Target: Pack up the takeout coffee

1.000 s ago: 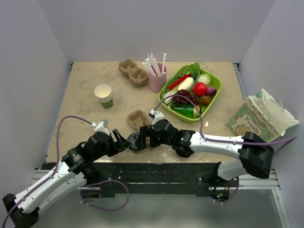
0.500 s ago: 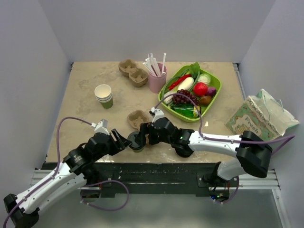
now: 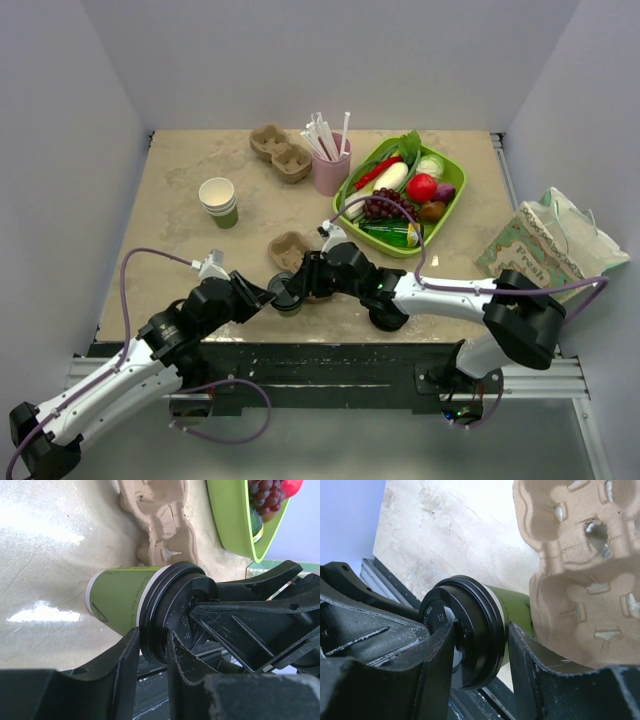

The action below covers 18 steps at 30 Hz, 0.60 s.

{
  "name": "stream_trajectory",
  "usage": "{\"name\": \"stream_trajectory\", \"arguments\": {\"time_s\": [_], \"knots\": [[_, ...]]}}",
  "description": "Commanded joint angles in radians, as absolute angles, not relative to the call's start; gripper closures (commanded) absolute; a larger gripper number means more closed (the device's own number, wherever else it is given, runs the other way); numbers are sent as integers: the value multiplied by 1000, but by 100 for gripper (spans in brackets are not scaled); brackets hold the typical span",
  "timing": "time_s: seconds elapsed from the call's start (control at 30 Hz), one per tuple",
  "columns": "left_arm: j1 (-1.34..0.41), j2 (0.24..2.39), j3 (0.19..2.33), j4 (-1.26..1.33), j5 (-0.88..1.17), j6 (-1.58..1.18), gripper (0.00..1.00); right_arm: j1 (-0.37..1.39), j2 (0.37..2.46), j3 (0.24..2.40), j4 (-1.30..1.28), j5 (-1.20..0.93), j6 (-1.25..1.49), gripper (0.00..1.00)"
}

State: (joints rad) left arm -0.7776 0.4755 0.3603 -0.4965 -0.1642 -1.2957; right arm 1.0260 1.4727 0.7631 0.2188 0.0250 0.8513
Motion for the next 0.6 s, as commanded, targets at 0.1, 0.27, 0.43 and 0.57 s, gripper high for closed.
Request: {"name": "stream_trajectory", "arguments": {"time_s": [0.1, 0.27, 0.43, 0.57], "knots": [[-776, 532, 310, -670, -202, -1278, 66, 1015, 1508, 755, 163, 21, 836, 49], [-776, 548, 400, -704, -247, -1227, 43, 1015, 1456, 799, 132, 46, 793, 33], [-776, 566, 502, -719, -311, -1184, 33, 1017, 1407, 836, 138, 90, 790, 14], [-776, 546, 543, -698, -322, -1158, 27, 1015, 1402, 882, 144, 94, 779, 8]]}}
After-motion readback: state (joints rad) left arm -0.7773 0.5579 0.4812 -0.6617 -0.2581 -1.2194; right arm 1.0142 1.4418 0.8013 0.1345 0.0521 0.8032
